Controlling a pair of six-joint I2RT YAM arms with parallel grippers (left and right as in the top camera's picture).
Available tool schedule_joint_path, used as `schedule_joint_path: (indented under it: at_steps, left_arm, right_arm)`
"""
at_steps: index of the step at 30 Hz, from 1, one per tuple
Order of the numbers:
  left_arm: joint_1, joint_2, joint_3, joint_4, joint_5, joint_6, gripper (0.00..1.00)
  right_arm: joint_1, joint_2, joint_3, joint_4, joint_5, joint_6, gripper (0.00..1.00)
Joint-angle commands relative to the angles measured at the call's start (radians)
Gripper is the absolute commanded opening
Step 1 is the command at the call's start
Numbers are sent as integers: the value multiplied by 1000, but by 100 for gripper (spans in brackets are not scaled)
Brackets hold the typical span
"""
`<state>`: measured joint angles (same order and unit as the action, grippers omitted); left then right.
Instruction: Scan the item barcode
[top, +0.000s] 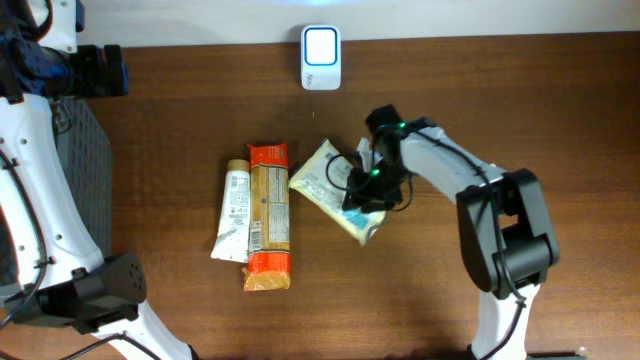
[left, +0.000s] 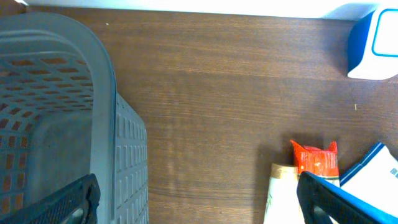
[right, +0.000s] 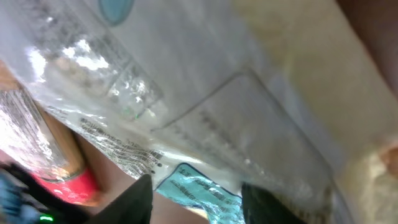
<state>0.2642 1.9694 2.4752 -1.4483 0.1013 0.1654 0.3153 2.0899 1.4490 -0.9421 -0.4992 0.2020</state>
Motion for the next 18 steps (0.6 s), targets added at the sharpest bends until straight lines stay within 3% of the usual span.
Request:
schedule_joint_path:
  at_steps: [1, 4, 8, 10, 12, 18]
  left_arm:
    - [1, -2, 4, 2, 8, 16, 99]
    - [1, -2, 4, 2, 8, 16, 99]
    - [1, -2, 4, 2, 8, 16, 99]
    - [1, -2, 4, 2, 8, 16, 99]
    - [1, -2, 4, 2, 8, 16, 99]
    - [1, -2, 4, 2, 8, 16, 99]
  right_arm:
    - [-62, 11, 69, 6, 187, -439, 67]
    - [-110, 11, 150, -5, 288, -457, 76]
    - [-185, 6, 372, -186, 58, -432, 78]
    - [-210, 5, 442, -229, 58, -391, 84]
    - [-223, 8, 440, -229, 58, -391, 90]
    - [-210, 117, 365, -225, 30, -351, 95]
